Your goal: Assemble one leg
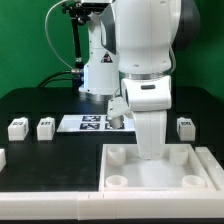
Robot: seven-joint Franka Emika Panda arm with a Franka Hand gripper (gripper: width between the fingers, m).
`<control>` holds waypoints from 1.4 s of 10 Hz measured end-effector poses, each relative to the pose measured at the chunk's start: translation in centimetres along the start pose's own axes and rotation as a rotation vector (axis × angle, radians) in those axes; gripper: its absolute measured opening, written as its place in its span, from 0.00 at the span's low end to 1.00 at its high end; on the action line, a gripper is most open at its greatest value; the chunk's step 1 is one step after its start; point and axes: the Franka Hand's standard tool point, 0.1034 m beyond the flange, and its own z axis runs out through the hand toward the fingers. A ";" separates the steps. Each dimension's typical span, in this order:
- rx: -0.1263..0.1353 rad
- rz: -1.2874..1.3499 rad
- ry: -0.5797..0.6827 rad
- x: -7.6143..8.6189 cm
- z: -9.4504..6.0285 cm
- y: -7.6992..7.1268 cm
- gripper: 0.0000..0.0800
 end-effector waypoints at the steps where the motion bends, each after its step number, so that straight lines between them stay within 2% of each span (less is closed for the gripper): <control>1: -0.010 -0.009 0.002 0.0 0.0 0.0 0.08; 2: -0.010 -0.007 0.002 0.0 0.0 0.0 0.18; 3: -0.009 -0.006 0.002 -0.1 0.0 0.0 0.18; 4: -0.009 -0.006 0.002 -0.1 0.0 0.0 0.42; 5: -0.009 -0.005 0.002 -0.1 0.1 0.0 0.59; 6: -0.009 -0.005 0.002 -0.1 0.1 0.0 0.59; 7: -0.010 -0.005 0.002 -0.1 0.0 0.0 0.73; 8: -0.011 -0.005 0.002 -0.2 0.0 0.0 0.80; 12: -0.011 -0.004 0.002 -0.2 0.0 0.1 0.81; 13: -0.014 0.067 0.002 0.2 -0.3 0.1 0.81; 14: -0.027 0.163 -0.006 1.2 -1.9 -0.1 0.81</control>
Offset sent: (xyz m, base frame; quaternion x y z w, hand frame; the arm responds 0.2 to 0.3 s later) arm 0.0000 0.0000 0.0000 0.0000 0.0000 0.0000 1.0000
